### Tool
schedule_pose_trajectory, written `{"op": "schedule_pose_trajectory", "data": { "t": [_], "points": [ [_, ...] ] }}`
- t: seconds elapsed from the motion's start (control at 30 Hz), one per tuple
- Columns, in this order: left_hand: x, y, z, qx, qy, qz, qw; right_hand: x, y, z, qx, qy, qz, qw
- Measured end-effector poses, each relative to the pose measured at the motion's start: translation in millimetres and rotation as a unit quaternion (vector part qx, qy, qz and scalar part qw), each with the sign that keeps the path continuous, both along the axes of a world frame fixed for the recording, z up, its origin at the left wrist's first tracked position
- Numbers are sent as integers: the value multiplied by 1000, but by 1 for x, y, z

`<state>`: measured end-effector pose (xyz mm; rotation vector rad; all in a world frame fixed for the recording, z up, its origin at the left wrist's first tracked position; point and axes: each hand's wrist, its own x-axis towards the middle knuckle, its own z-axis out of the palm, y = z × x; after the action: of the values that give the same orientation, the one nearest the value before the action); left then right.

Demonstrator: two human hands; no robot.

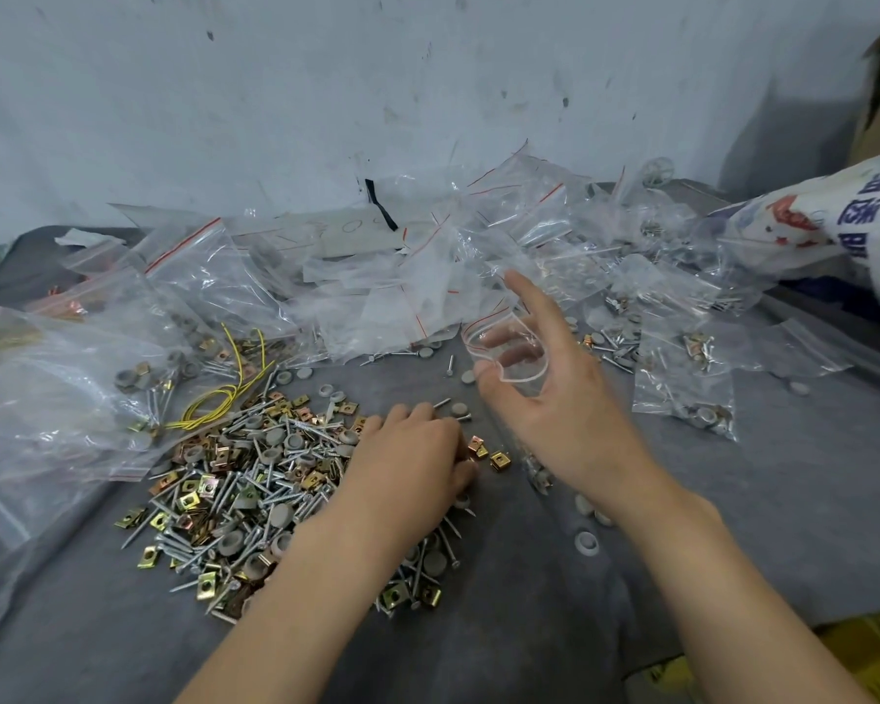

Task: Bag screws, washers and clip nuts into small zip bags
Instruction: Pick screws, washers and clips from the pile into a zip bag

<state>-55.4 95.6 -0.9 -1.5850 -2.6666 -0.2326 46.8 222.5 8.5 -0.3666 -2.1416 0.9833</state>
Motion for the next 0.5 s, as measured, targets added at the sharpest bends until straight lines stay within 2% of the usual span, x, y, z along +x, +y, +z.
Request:
{"op": "schedule_pose_trajectory", "data": {
  "t": [0.17, 0.23, 0.3, 0.37, 0.5],
  "points": [
    [1, 3, -6, 6, 17, -13, 1000, 0, 1, 0, 0, 3, -2, 1000],
    [-1, 3, -6, 29, -6, -16, 999, 0, 1, -1, 0, 4, -5, 1000],
    [-7, 1, -1, 79, -96, 1, 992, 0, 1, 0, 1, 3, -7, 1000],
    [-14, -1, 8, 136, -204, 30, 969, 0, 1, 1, 2, 1, -6, 1000],
    [-27, -6, 21, 250, -301, 77, 917, 2, 1, 1, 3, -3, -6, 1000]
  ]
}}
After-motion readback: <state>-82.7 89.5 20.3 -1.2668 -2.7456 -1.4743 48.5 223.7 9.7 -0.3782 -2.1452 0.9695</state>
